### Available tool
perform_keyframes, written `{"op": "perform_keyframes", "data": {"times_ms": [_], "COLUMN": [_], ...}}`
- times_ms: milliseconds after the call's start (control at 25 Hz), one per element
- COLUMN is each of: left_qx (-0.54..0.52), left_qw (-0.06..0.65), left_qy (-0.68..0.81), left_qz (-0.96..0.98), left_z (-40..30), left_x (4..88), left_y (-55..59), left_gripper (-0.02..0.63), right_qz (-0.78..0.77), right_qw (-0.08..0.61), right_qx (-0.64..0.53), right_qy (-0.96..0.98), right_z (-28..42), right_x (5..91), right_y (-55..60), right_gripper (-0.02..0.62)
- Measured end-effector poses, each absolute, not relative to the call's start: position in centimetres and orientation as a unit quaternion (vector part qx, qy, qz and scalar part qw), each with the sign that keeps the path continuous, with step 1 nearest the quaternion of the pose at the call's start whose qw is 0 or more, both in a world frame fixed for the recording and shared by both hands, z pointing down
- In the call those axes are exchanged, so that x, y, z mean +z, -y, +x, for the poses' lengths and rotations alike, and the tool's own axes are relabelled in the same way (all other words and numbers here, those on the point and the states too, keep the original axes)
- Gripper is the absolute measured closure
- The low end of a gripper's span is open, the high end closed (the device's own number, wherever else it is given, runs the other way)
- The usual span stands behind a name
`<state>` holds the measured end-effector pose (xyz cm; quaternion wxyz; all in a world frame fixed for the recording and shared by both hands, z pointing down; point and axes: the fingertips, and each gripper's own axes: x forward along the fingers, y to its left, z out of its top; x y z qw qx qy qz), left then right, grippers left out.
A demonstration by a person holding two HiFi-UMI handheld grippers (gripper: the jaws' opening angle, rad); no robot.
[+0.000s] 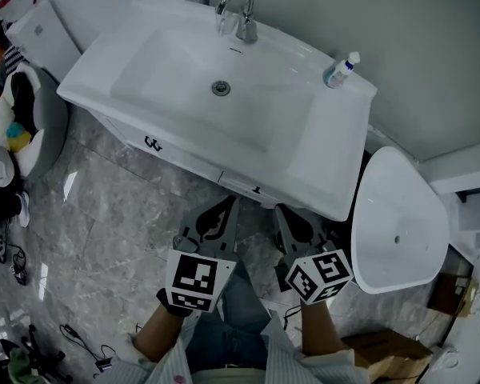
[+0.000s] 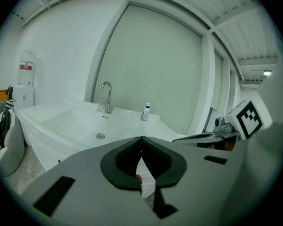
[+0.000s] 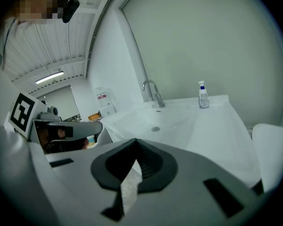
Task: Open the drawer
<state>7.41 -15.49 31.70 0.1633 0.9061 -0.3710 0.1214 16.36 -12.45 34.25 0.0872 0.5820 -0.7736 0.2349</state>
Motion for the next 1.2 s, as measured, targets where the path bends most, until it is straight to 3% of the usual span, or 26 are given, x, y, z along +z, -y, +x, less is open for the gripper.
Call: {"op": "perform_keyframes", "data": {"times_ms": [1200], "left_qx": [0.156], "left_qw": [0.212], "left_qy": [0.376], "left_qz": [0.889], "left_z": [5.2], "left_x": [50.7], "left_y": [15.4], "left_gripper": [0.591], "right_qz": [0.613], "right_qw": [0.165], "right_qx": [0.237], "right_qy": [0.736], "right_z": [16.0], "right_x": [55.1], "right_y": [14.6], "right_gripper": [0.586]}}
